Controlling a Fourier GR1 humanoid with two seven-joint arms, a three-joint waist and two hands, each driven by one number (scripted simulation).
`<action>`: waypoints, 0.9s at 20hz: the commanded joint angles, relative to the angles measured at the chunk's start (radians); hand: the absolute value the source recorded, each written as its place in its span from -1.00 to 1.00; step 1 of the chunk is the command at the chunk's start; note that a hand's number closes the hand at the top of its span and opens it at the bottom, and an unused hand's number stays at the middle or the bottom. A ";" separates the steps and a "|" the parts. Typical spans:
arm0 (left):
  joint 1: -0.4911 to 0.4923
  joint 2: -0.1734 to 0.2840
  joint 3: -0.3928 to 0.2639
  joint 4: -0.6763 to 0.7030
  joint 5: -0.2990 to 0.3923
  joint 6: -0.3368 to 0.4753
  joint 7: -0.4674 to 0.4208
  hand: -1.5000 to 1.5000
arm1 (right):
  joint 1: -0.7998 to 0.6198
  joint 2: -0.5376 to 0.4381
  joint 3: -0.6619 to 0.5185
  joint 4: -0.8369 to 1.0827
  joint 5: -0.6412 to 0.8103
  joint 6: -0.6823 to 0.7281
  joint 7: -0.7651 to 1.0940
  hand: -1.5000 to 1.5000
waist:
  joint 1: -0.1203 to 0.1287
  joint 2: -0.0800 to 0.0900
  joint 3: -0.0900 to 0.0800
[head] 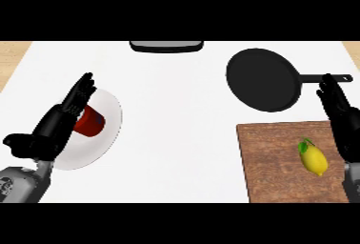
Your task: Pick the lemon from the cutting board and place it in the pan
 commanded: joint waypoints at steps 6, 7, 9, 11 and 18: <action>-0.033 -0.011 -0.011 0.011 -0.067 0.045 0.162 0.00 | -0.154 -0.199 -0.147 0.448 -0.150 0.342 0.042 -1.00 | 0.021 -0.016 -0.008; 0.002 -0.017 -0.027 0.018 -0.048 0.011 0.108 0.00 | -0.035 -0.395 0.016 0.318 0.244 0.210 0.045 -1.00 | 0.028 0.017 -0.034; 0.005 -0.026 -0.039 0.017 -0.048 0.019 0.146 0.00 | -0.037 -0.373 0.057 0.346 0.353 0.128 -0.018 1.00 | 0.030 -0.011 -0.012; 0.014 -0.047 -0.033 0.043 -0.049 0.019 0.155 0.00 | -0.029 -0.189 -0.042 0.449 0.279 -0.043 -0.119 1.00 | -0.002 -0.023 -0.010; 0.015 -0.067 0.016 0.041 -0.079 -0.016 0.170 0.00 | 0.053 -0.218 0.011 0.452 0.295 0.139 -0.160 -1.00 | -0.007 -0.028 -0.012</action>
